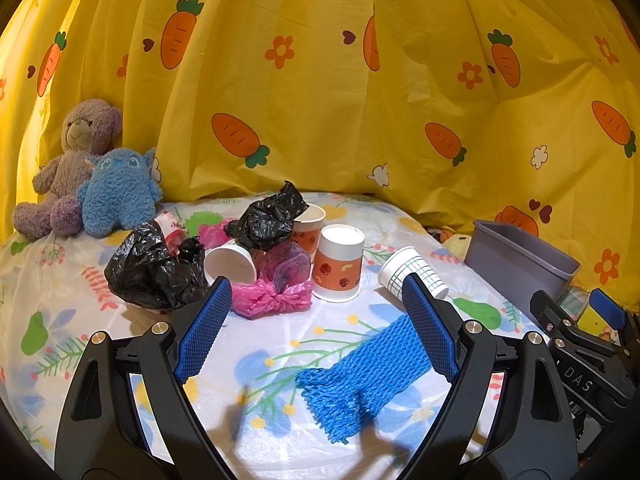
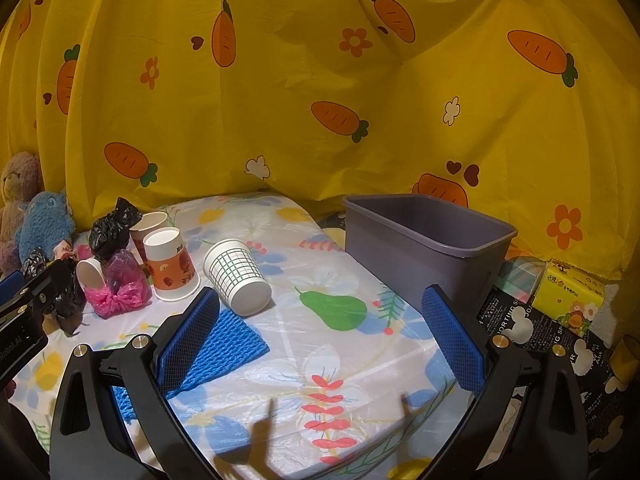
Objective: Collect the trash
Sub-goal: 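Grasp the blue foam net with the right tool while the left tool grasps the pink bag, then carry the pink bag and blue net to the grey bin and release both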
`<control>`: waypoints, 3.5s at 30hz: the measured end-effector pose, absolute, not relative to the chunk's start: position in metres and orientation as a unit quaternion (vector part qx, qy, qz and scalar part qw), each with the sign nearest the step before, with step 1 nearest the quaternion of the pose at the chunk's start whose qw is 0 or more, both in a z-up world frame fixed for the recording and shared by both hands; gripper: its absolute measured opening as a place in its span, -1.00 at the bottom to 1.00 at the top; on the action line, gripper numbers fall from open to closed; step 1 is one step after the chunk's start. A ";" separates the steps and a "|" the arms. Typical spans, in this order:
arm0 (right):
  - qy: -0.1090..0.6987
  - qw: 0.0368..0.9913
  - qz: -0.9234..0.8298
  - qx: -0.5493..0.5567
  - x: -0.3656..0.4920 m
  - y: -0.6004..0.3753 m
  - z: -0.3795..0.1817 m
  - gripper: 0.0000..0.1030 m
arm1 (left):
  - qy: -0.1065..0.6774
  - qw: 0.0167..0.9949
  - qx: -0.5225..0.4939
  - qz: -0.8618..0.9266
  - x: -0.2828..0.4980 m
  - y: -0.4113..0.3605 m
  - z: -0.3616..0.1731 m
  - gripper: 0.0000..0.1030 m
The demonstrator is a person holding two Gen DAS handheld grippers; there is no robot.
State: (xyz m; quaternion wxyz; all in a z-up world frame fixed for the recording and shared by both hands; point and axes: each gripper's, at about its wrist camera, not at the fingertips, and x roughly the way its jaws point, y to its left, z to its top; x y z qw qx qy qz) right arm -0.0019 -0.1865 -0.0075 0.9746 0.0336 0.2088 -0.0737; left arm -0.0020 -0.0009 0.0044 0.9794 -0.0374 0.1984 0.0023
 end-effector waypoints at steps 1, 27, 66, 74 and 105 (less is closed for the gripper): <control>0.209 0.975 -0.073 0.033 -0.001 -0.186 -0.008 0.90 | 0.199 0.979 -0.037 0.005 -0.001 0.000 0.004 0.66; 0.332 0.939 0.093 -0.017 0.052 -0.108 -0.089 0.71 | 0.191 0.977 -0.066 0.065 0.002 0.062 -0.018 0.67; 0.293 0.948 0.126 0.002 0.033 -0.142 -0.056 -0.86 | 0.295 0.953 -0.067 0.016 0.128 0.028 -0.044 0.00; 0.291 0.949 0.120 0.006 0.034 -0.147 -0.055 -0.86 | 0.314 0.946 -0.084 -0.002 0.138 0.032 -0.054 -0.72; 0.200 0.978 0.039 0.034 0.018 -0.207 0.008 -0.86 | 0.187 0.956 -0.109 -0.196 0.045 -0.041 0.050 -0.86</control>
